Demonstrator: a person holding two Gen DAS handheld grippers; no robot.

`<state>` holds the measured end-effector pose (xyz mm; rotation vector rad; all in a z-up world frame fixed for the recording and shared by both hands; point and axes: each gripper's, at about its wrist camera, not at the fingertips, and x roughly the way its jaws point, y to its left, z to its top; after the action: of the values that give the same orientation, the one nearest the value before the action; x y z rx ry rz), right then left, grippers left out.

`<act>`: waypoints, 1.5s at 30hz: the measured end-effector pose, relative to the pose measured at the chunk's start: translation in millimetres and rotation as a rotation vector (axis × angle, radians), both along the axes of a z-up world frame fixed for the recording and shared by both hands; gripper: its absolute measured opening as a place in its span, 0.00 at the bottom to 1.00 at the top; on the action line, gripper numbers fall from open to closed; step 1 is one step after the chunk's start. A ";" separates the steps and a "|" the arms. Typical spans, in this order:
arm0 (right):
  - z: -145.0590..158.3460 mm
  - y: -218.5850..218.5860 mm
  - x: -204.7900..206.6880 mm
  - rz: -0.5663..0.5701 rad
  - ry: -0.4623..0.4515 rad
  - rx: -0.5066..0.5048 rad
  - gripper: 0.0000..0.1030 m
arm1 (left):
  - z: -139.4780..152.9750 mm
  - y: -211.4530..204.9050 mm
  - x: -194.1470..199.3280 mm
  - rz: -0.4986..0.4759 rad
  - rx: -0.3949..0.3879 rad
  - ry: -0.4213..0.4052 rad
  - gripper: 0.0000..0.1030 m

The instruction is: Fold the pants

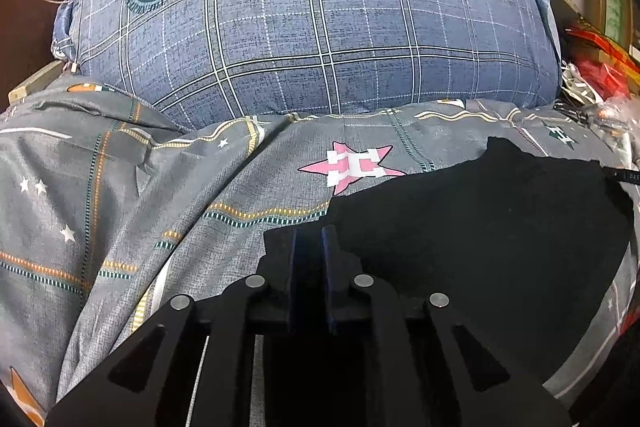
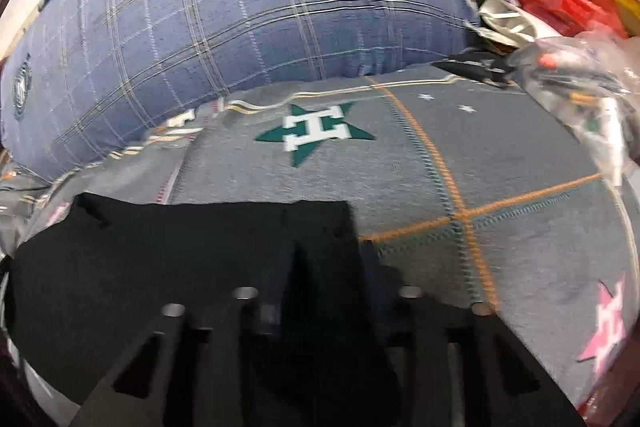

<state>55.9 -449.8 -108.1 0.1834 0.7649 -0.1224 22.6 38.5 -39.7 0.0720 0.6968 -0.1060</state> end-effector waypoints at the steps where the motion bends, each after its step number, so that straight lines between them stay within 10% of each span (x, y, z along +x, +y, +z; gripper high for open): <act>1: 2.2 5.4 -1.4 0.002 0.001 -0.042 0.19 | 0.5 -0.2 -0.1 0.001 0.000 -0.001 0.09; 10: 43.2 19.4 -7.9 -0.061 -0.179 -0.083 0.15 | 13.2 16.6 -0.8 0.088 -0.022 -0.074 0.09; 15: 1.2 8.1 30.4 -0.087 0.002 -0.057 0.21 | -17.3 25.2 18.6 0.150 -0.030 0.085 0.09; 17: 4.3 7.2 26.5 -0.114 -0.014 -0.071 0.37 | -9.4 28.8 13.9 0.169 -0.045 0.043 0.09; 25: 44.8 42.2 -13.8 -0.041 -0.224 -0.032 0.39 | 18.6 -4.8 -18.7 0.004 -0.041 -0.142 0.10; 32: -6.4 89.1 18.7 0.087 0.046 -0.105 0.35 | -9.2 -34.2 -8.2 -0.085 0.086 -0.047 0.11; 38: -12.3 52.0 5.6 -0.035 0.030 -0.079 0.36 | -15.5 -36.3 -8.2 -0.073 0.173 -0.024 0.14; 40: -11.5 37.7 -2.3 -0.056 0.020 -0.035 0.20 | -17.0 -40.2 -8.8 -0.078 0.209 -0.027 0.14; 45: 9.0 69.7 -28.3 0.002 -0.065 -0.128 0.27 | 2.0 -30.6 -22.4 -0.071 0.107 -0.065 0.15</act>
<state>27.6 -380.1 -99.0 0.0651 0.6902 -0.1627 0.2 8.0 -37.7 0.2016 0.6345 -0.1342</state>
